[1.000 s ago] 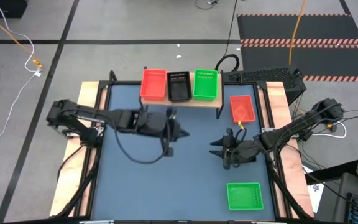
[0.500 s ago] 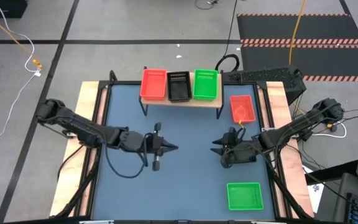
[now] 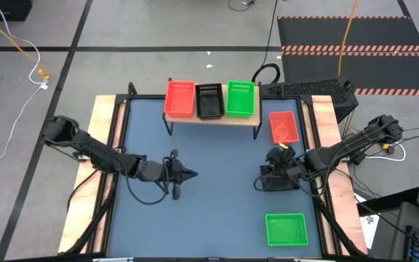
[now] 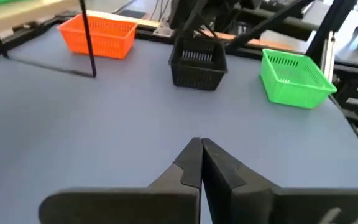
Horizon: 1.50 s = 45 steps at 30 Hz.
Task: Stack baskets on shelf by color
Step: Stack the orange bin on the other orange bins on the shelf
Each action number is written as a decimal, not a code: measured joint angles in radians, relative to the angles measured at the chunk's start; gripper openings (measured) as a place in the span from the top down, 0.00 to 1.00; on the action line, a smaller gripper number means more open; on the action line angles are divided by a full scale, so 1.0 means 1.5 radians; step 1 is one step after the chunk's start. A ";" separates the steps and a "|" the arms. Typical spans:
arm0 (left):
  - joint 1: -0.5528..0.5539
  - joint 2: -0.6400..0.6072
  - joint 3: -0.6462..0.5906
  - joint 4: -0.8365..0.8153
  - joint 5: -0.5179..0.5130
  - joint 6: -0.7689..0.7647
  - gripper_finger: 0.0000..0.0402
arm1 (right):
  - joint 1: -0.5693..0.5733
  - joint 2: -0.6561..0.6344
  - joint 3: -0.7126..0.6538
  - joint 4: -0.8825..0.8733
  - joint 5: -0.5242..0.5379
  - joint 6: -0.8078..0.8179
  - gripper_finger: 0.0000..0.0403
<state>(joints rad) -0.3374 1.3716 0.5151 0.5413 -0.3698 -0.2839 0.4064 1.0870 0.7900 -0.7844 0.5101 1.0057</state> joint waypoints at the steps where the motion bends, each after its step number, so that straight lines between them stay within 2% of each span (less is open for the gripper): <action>1: 0.000 0.000 -0.010 0.024 0.000 -0.006 0.98 | -0.001 0.000 0.001 -0.028 -0.007 0.009 0.66; 8: -0.006 0.014 -0.021 0.044 0.002 -0.024 0.95 | -0.005 0.000 0.001 -0.212 -0.014 0.095 0.74; 12: -0.017 0.055 -0.001 0.043 0.004 -0.024 0.97 | -0.005 0.000 0.000 -0.243 -0.028 0.112 0.75; 19: -0.025 0.140 0.066 0.042 0.005 -0.014 0.99 | -0.005 0.000 0.000 -0.218 -0.025 0.055 0.75; 25: -0.022 0.184 0.130 0.046 0.006 0.021 0.94 | -0.004 0.000 0.000 -0.198 -0.025 0.020 0.75; 34: -0.012 0.208 0.182 0.048 0.006 0.100 0.89 | -0.004 0.000 0.000 -0.130 -0.023 -0.025 0.75; 45: 0.012 0.208 0.185 0.059 0.006 0.116 0.88 | -0.004 0.000 0.000 -0.023 -0.024 -0.108 0.75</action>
<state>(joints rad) -0.3191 1.6829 0.7925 0.6296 -0.3611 -0.1097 0.4007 1.0870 0.7898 -0.8185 0.4736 0.8435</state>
